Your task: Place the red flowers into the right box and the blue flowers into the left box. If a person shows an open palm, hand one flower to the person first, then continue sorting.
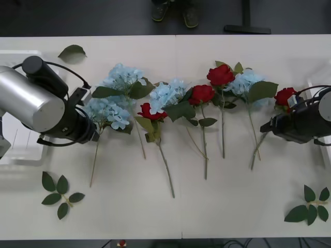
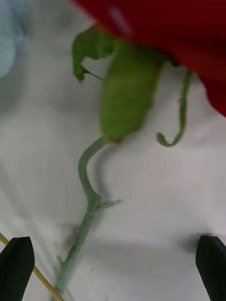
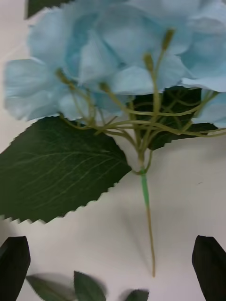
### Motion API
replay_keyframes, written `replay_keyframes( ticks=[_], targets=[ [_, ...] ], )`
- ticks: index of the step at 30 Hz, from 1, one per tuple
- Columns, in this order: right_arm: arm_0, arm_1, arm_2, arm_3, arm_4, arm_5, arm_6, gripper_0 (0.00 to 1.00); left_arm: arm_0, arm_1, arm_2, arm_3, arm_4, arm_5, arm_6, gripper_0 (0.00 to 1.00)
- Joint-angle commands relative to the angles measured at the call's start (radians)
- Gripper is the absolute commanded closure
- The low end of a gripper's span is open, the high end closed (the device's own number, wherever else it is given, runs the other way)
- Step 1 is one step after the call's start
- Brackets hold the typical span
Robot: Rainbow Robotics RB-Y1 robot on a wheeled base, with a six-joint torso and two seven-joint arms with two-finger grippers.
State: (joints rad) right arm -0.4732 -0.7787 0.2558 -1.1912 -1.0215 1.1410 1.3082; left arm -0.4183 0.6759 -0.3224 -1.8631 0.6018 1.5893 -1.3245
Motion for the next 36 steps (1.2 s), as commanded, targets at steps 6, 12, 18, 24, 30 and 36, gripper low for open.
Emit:
replay_keyframes(
  ticks=[6, 12, 18, 24, 30, 36],
  targets=[
    [-0.036, 0.058, -0.001, 0.007, 0.139, -0.006, -0.086, 0.0, 0.009, -0.027, -0.087, 0.019, -0.073, -0.075, 0.133, 0.0],
    [-0.042, 0.091, -0.001, 0.035, 0.181, -0.01, -0.098, 0.0, 0.01, -0.096, -0.087, 0.128, -0.093, -0.163, 0.134, 0.0],
    [-0.042, 0.111, -0.001, 0.053, 0.212, -0.026, -0.09, 0.13, 0.009, -0.154, -0.089, 0.173, -0.162, -0.19, 0.137, 0.0],
    [-0.042, 0.127, -0.001, 0.064, 0.25, -0.026, -0.084, 0.67, 0.009, -0.173, -0.09, 0.185, -0.197, -0.201, 0.139, 0.0],
    [-0.044, 0.137, 0.008, 0.074, 0.302, -0.026, -0.073, 1.0, 0.009, -0.177, -0.127, 0.191, -0.267, -0.216, 0.149, 0.0],
    [-0.05, 0.147, 0.013, 0.074, 0.362, -0.015, -0.072, 1.0, 0.009, -0.177, -0.133, 0.194, -0.27, -0.218, 0.153, 0.11]
  ],
)
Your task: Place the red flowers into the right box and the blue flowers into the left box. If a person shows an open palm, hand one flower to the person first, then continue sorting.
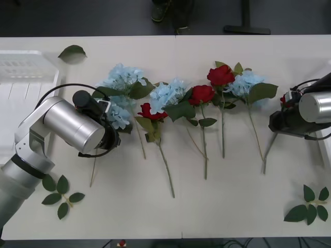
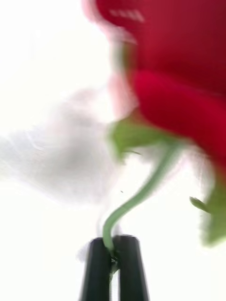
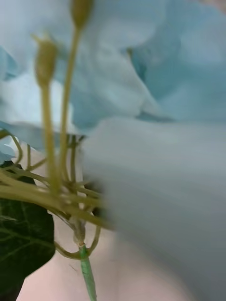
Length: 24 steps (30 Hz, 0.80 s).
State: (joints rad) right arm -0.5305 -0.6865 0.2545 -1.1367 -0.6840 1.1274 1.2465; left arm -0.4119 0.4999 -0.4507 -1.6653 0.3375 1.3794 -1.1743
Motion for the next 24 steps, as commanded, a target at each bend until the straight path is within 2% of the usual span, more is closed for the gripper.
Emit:
replay_keyframes(
  ticks=[1, 5, 6, 7, 8, 10, 11, 18, 24],
  targets=[
    [0.006, 0.054, 0.014, 0.02, 0.027, 0.005, -0.01, 1.0, 0.002, 0.0, -0.008, -0.004, -0.008, -0.008, 0.004, 0.17],
    [-0.011, 0.048, 0.014, 0.02, 0.047, 0.043, -0.01, 1.0, 0.002, 0.0, -0.019, 0.001, -0.02, -0.01, 0.005, 0.2],
    [-0.017, 0.045, 0.014, 0.02, 0.052, 0.055, -0.009, 1.0, 0.002, 0.0, -0.02, 0.006, -0.021, -0.01, 0.002, 0.24],
    [-0.023, 0.042, 0.014, 0.02, 0.053, 0.072, -0.007, 1.0, 0.002, 0.0, -0.022, 0.009, -0.021, -0.013, 0.002, 0.35],
    [-0.036, 0.036, 0.014, 0.02, 0.053, 0.095, -0.005, 1.0, 0.002, 0.0, -0.022, 0.012, -0.025, -0.017, 0.004, 0.61],
    [-0.059, 0.022, 0.014, 0.018, 0.05, 0.135, -0.001, 1.0, 0.002, 0.0, -0.022, 0.013, -0.025, -0.019, 0.007, 0.91],
    [-0.072, 0.015, 0.014, 0.018, 0.047, 0.158, 0.004, 1.0, 0.002, 0.0, -0.022, 0.013, -0.026, -0.019, 0.007, 0.98],
    [-0.203, -0.091, 0.014, -0.021, -0.069, 0.4, 0.024, 1.0, 0.002, 0.0, -0.023, 0.013, -0.029, -0.02, 0.012, 1.0],
    [-0.269, -0.2, -0.012, -0.156, -0.174, 0.612, 0.028, 1.0, 0.002, 0.0, -0.022, 0.013, -0.037, -0.025, 0.022, 1.0]
  ],
)
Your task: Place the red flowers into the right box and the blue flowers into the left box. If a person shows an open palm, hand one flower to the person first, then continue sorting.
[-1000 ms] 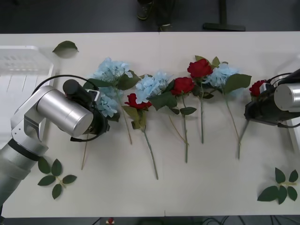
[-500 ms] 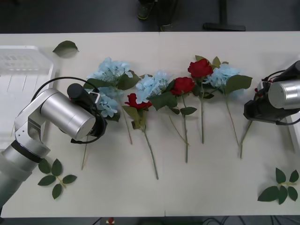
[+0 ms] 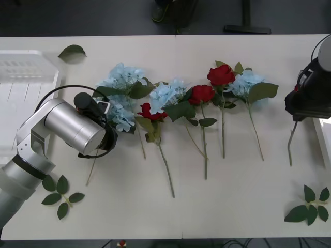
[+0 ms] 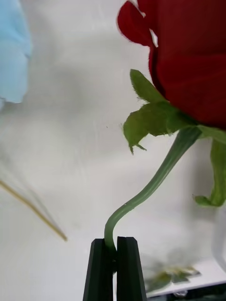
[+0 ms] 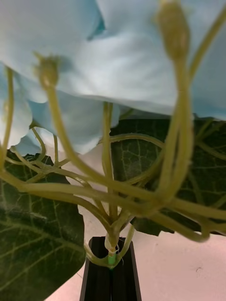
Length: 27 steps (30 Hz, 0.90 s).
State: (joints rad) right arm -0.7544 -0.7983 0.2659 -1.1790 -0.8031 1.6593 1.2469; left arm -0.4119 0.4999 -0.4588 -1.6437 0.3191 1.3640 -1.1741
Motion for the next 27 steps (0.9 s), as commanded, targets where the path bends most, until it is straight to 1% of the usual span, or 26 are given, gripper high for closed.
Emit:
replay_keyframes(
  ticks=[1, 5, 9, 12, 14, 16, 17, 19, 22, 24, 27],
  targets=[
    [-0.046, -0.107, -0.034, -0.142, -0.071, 0.105, 0.029, 1.0, 0.002, 0.0, -0.014, -0.01, -0.022, -0.009, 0.024, 1.0],
    [-0.045, -0.191, -0.077, -0.228, -0.134, 0.194, 0.04, 1.0, -0.002, 0.014, 0.003, -0.034, -0.029, 0.007, 0.031, 1.0],
    [-0.013, -0.277, -0.111, -0.237, -0.174, 0.192, 0.1, 1.0, -0.001, 0.035, 0.066, -0.13, -0.035, 0.121, 0.033, 1.0],
    [0.043, -0.332, -0.114, -0.237, -0.159, 0.132, 0.158, 1.0, -0.001, 0.051, 0.126, -0.212, -0.034, 0.219, 0.037, 1.0],
    [0.098, -0.361, -0.135, -0.235, -0.145, 0.06, 0.195, 1.0, -0.001, 0.066, 0.19, -0.278, -0.022, 0.299, 0.041, 1.0],
    [0.156, -0.371, -0.186, -0.215, -0.125, 0.007, 0.23, 1.0, -0.002, 0.077, 0.287, -0.324, 0.011, 0.366, 0.045, 1.0],
    [0.168, -0.371, -0.203, -0.208, -0.117, -0.003, 0.241, 1.0, -0.004, 0.08, 0.312, -0.331, 0.018, 0.379, 0.045, 1.0],
    [0.214, -0.368, -0.272, -0.177, -0.09, -0.058, 0.292, 1.0, -0.01, 0.106, 0.397, -0.334, 0.035, 0.411, 0.039, 1.0],
    [0.26, -0.361, -0.338, -0.129, -0.07, -0.127, 0.358, 1.0, -0.01, 0.169, 0.427, -0.314, 0.024, 0.414, 0.036, 1.0],
    [0.277, -0.346, -0.381, -0.079, -0.054, -0.181, 0.407, 1.0, -0.01, 0.229, 0.43, -0.268, 0.024, 0.391, 0.045, 1.0],
    [0.279, -0.322, -0.401, 0.001, -0.019, -0.273, 0.473, 1.0, -0.01, 0.295, 0.453, -0.174, 0.043, 0.308, 0.045, 1.0]
  ],
)
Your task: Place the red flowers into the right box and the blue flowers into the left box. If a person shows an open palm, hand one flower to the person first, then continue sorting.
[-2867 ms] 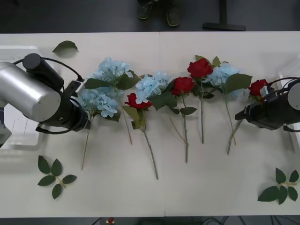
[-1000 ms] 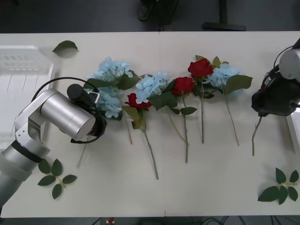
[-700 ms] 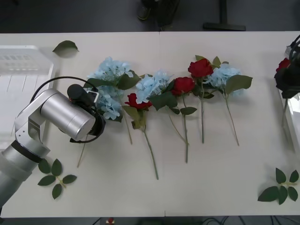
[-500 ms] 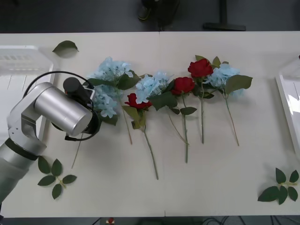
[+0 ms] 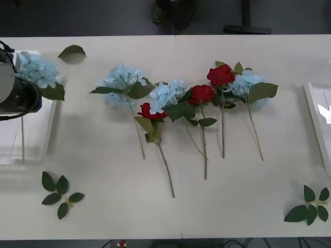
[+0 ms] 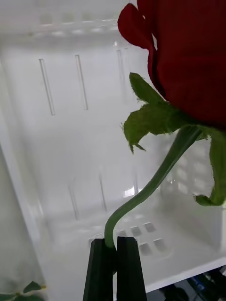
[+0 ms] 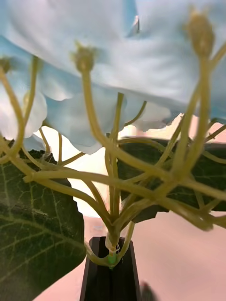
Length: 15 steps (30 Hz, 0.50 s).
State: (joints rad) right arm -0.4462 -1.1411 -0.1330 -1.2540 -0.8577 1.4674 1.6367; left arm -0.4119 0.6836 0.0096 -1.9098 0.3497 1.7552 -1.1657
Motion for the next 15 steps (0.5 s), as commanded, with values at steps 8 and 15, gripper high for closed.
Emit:
replay_keyframes(
  ticks=[8, 15],
  targets=[
    [-0.034, 0.129, 0.0, 0.157, 0.154, -0.323, 0.126, 1.0, -0.011, 0.18, -0.082, 0.351, -0.014, -0.379, 0.026, 1.0],
    [-0.037, 0.21, 0.0, 0.188, 0.322, -0.443, 0.127, 1.0, -0.036, 0.185, -0.165, 0.46, -0.087, -0.442, 0.032, 1.0]
  ],
)
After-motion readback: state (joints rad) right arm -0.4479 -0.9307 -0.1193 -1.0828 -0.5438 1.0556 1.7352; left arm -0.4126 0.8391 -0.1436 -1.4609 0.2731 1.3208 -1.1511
